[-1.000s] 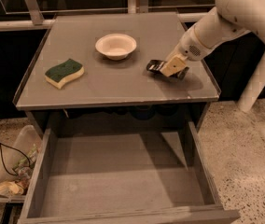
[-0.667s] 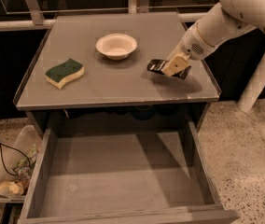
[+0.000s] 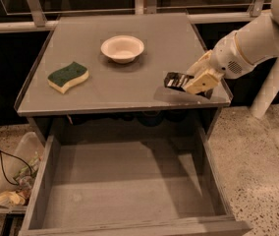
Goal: Place rxbar chocolate into top drawer
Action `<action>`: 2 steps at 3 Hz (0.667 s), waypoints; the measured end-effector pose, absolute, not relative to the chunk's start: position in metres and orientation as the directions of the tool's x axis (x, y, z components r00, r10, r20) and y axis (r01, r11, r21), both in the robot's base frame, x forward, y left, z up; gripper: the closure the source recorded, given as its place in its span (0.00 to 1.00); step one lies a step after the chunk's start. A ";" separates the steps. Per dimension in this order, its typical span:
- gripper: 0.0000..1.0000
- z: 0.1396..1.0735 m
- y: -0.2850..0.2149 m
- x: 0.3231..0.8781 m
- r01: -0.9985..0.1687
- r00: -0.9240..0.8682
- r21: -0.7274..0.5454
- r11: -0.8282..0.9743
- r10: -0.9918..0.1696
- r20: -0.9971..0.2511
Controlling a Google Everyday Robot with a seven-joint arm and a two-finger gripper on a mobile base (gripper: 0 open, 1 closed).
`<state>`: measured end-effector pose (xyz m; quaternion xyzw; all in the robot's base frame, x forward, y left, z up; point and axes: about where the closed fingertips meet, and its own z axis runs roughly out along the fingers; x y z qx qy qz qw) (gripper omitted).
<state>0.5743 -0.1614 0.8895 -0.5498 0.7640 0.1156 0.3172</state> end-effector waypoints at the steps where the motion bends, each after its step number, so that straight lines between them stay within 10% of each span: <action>1: 1.00 0.889 -0.161 0.574 -0.914 -0.194 -0.171 0.368 -0.767 -0.612; 2: 1.00 0.882 -0.142 0.549 -0.928 -0.142 -0.171 0.330 -0.740 -0.658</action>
Offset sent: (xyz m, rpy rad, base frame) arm -0.0959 0.0615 -0.0266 0.2075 -0.0760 0.1815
